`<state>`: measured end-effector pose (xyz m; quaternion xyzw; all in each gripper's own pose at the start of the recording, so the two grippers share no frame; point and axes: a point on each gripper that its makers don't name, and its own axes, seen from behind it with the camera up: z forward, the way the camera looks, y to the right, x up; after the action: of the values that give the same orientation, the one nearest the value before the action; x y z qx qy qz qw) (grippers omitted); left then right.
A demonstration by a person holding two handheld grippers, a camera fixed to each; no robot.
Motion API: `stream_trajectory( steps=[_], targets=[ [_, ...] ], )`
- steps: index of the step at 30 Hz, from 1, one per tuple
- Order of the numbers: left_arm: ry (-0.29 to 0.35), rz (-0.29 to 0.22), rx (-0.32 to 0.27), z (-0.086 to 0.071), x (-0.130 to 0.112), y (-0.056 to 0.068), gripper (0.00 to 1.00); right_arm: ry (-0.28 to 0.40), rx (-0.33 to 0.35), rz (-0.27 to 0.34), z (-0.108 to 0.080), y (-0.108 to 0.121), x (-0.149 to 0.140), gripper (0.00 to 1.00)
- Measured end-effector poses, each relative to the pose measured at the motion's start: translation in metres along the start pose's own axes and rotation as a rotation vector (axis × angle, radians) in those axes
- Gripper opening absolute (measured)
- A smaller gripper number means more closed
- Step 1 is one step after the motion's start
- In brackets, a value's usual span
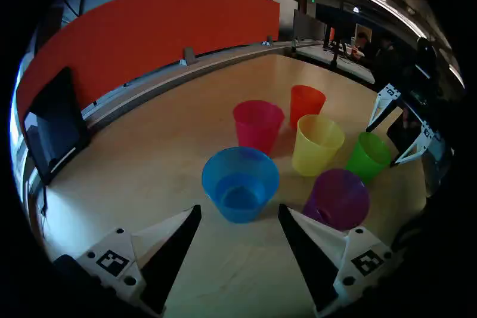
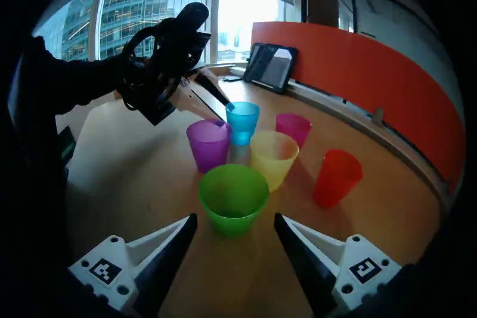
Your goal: Pour water
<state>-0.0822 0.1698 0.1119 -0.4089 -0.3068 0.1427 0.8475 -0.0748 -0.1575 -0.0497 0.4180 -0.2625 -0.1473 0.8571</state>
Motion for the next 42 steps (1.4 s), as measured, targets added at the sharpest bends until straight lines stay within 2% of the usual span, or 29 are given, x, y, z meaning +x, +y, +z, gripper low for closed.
stream_trajectory(
  steps=[12, 23, 31, 42],
  targets=[
    [0.015, 0.006, -0.025, 0.018, 0.013, 0.001, 0.96, -0.009, 0.015, 0.007, 0.011, -0.002, -0.001, 1.0],
    [0.044, -0.017, -0.041, 0.026, 0.023, 0.001, 0.96, -0.012, 0.02, 0.016, 0.015, -0.001, -0.002, 1.0],
    [0.046, -0.005, -0.038, 0.028, 0.022, 0.001, 0.96, -0.012, 0.019, 0.018, 0.015, 0.0, -0.001, 1.0],
    [0.043, 0.007, -0.036, 0.03, 0.02, 0.003, 0.87, -0.01, 0.018, 0.022, 0.016, -0.001, 0.001, 1.0]
  ],
)
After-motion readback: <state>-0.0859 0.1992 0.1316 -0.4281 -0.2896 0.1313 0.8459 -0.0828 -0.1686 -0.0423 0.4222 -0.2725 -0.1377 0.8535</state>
